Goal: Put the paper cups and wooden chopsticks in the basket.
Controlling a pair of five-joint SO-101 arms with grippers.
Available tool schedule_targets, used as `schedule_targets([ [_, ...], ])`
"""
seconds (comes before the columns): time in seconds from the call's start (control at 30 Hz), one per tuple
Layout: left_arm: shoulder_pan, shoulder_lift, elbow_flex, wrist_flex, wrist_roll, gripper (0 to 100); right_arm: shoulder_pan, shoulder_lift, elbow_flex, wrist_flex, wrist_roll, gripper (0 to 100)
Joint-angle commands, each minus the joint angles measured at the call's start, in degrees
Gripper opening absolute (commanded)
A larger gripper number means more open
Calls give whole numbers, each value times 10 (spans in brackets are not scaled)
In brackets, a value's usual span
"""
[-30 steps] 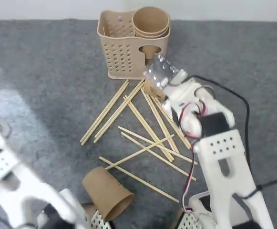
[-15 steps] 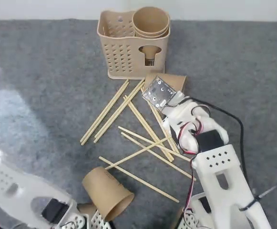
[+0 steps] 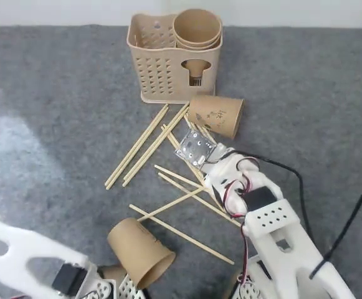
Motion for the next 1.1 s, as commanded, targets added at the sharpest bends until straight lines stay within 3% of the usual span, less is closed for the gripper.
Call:
schedule_targets([
  [0.0, -41, -2, -7, -55, 59, 160, -5, -15, 12, -27, -9, 9],
  [0.3, -108, 20, 0, -70, 82, 160, -5, -15, 40, -48, -9, 9],
  [0.47, -116, 82, 3, -122, 82, 160, -5, -15, 42, -48, -9, 9],
  [0.8, -133, 148, 3, -129, 81, 160, -5, -15, 43, -47, -9, 9],
  [1.07, -105, 154, 1, 11, 79, 160, -4, -15, 43, -48, -9, 9],
])
